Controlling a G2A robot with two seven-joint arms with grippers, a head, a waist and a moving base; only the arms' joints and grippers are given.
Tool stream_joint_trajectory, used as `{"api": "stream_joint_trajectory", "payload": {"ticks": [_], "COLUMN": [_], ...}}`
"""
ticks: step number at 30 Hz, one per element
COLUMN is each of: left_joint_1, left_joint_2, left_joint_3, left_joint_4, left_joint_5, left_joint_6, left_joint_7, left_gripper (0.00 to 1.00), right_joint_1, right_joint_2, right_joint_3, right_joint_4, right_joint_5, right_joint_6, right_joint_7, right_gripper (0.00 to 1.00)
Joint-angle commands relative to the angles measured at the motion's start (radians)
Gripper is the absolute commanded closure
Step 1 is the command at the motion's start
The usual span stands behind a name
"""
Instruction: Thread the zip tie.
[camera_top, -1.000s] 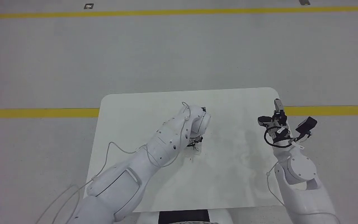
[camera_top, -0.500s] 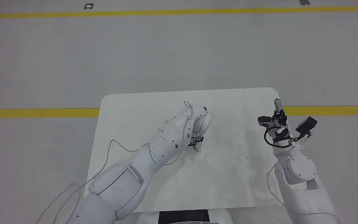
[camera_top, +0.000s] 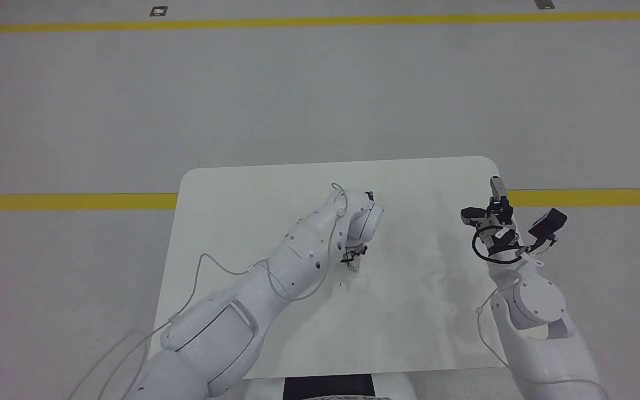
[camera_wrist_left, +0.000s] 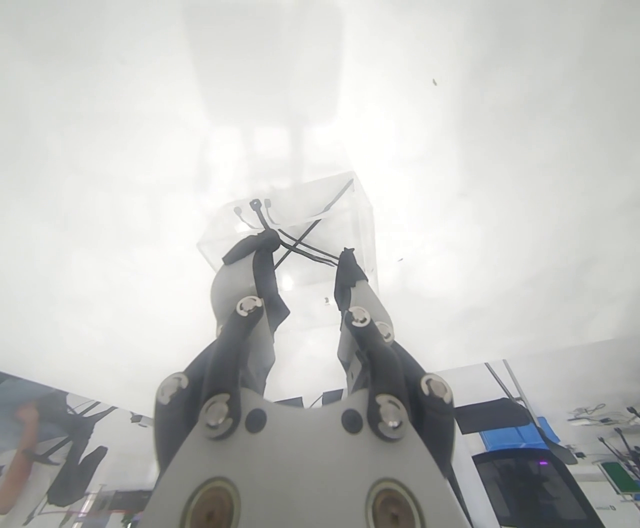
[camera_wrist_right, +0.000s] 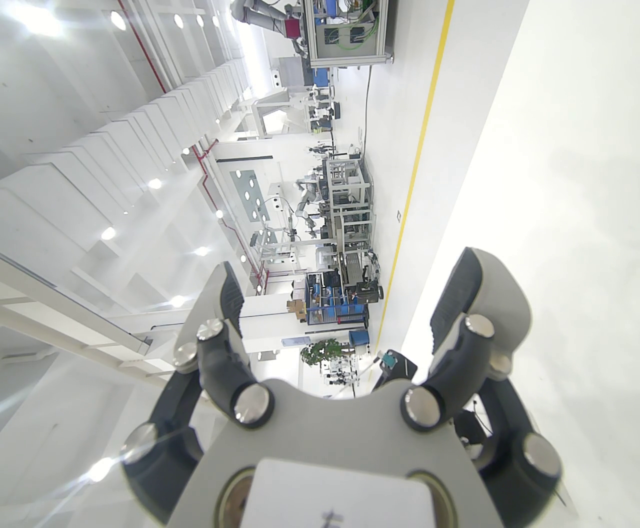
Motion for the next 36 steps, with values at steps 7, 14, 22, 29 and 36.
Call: {"api": "stream_joint_trajectory", "payload": {"ticks": [7, 14, 22, 29, 36], "left_joint_1": [0.027, 0.043, 0.077, 0.118, 0.144], "left_joint_2": [-0.005, -0.011, -0.014, -0.021, -0.033], "left_joint_3": [-0.009, -0.026, -0.058, -0.091, -0.124], "left_joint_4": [-0.018, -0.035, -0.071, -0.1, -0.109], "left_joint_5": [0.055, 0.105, 0.178, 0.237, 0.31], "left_joint_6": [0.0, 0.0, 0.0, 0.0, 0.0], "left_joint_7": [0.0, 0.0, 0.0, 0.0, 0.0], "left_gripper": [0.75, 0.75, 0.71, 0.71, 0.72], "right_joint_1": [0.0, 0.0, 0.0, 0.0, 0.0], "right_joint_2": [0.0, 0.0, 0.0, 0.0, 0.0], "right_joint_3": [0.0, 0.0, 0.0, 0.0, 0.0], "right_joint_4": [0.0, 0.0, 0.0, 0.0, 0.0], "right_joint_5": [0.0, 0.0, 0.0, 0.0, 0.0], "right_joint_6": [0.0, 0.0, 0.0, 0.0, 0.0], "right_joint_7": [0.0, 0.0, 0.0, 0.0, 0.0], "right_gripper": [0.0, 0.0, 0.0, 0.0, 0.0]}}
